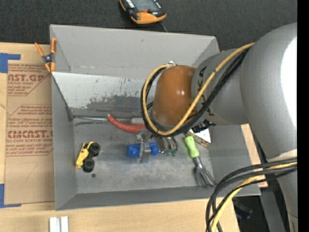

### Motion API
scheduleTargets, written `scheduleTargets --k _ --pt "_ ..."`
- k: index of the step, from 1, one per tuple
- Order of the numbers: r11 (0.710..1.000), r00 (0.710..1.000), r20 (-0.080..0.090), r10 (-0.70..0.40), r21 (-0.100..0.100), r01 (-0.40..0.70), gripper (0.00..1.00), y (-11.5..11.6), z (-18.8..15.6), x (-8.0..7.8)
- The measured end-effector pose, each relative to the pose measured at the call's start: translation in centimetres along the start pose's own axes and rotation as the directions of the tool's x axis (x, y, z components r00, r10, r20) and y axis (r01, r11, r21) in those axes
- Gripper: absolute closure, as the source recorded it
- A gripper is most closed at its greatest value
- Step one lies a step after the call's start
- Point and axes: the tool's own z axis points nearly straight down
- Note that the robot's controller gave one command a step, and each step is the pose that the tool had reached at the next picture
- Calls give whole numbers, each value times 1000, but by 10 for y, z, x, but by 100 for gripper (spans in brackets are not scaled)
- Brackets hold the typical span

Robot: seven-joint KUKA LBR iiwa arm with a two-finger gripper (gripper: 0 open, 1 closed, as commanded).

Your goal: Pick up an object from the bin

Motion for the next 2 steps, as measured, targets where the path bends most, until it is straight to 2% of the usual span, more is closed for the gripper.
scheduleTargets --k 2 --pt "1000 1000 -1 0 -1 0 100 0 -54 0"
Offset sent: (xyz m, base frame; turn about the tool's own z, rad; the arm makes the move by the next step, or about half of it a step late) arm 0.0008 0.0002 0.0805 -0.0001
